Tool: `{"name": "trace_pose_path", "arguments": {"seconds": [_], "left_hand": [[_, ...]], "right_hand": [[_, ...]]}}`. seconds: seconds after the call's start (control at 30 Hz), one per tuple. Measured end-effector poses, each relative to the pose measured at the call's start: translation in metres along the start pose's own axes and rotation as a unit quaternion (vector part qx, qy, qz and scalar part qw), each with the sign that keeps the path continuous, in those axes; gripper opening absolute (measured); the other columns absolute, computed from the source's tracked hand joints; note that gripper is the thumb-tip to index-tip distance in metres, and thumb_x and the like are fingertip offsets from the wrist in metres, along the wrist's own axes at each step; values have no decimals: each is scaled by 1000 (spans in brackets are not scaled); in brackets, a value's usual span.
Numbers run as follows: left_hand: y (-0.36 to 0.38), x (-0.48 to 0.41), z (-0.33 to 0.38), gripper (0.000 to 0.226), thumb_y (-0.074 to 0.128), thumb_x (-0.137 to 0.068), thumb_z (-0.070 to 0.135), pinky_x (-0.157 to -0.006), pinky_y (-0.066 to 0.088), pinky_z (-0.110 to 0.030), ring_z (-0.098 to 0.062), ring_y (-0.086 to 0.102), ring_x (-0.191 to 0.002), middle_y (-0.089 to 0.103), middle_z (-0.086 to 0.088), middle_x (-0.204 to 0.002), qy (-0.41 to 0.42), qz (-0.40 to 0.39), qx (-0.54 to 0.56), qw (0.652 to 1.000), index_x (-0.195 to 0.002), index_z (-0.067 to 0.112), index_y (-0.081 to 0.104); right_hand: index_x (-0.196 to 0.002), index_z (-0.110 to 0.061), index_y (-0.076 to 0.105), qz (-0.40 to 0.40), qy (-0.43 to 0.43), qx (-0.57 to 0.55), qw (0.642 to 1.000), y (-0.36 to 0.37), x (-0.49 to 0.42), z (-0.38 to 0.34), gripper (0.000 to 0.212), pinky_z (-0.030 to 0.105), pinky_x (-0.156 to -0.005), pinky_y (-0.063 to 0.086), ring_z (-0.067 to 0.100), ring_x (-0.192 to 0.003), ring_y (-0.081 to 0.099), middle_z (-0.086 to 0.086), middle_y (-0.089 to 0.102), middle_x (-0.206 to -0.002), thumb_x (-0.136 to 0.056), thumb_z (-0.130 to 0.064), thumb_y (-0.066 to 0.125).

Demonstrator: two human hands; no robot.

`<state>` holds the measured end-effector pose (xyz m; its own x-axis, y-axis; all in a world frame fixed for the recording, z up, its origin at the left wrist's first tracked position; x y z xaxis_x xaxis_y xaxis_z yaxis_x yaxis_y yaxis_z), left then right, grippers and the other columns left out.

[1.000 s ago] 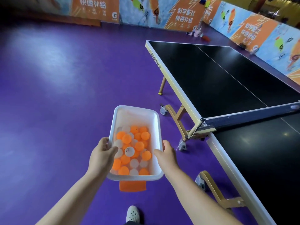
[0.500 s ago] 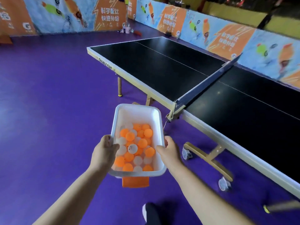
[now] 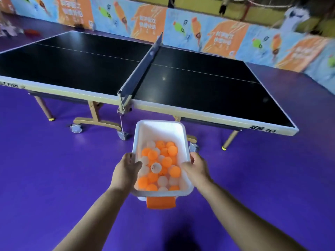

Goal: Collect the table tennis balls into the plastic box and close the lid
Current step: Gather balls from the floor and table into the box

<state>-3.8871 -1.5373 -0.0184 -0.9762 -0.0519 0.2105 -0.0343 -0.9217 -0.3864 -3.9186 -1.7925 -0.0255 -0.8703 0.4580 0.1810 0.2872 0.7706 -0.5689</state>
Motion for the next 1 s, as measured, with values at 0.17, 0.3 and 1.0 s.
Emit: {"name": "trace_pose_path", "arguments": {"seconds": [0.17,0.3,1.0], "left_hand": [[91,31,41,16,55,-89,12,-67,35,-31,-31,52,-83,53,-7,-92,32,-38,-60,997,-104,7,51],[190,66,69,19,56,-88,12,-68,36,-32,-30,51,-82,54,-6,-91,50,-89,-75,992,-106,8,52],[681,203,215,42,52,-57,34,-65,41,-32,-29,60,-80,61,-4,-77,66,-302,-85,947,-95,19,59]], "right_hand": [[-72,-17,51,82,20,-6,996,-99,15,61,11,30,-58,38,23,-70,51,0,55,-68,-77,-11,59],[-84,-20,60,108,48,-23,993,-186,24,126,6,27,-61,38,19,-74,55,-5,57,-73,-79,-16,60],[-86,-22,57,245,165,-92,951,-583,-8,430,19,27,-58,43,15,-69,56,-11,59,-72,-78,-6,65]]}}
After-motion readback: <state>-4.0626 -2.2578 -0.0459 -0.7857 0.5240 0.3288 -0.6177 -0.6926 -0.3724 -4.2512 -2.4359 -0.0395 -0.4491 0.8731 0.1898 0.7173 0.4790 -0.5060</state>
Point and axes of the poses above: each hand's wrist, its own x-axis away from the middle knuckle, its own y-axis out of the palm, z = x × y, the point moved 10 cm from there along -x, towards the middle knuckle
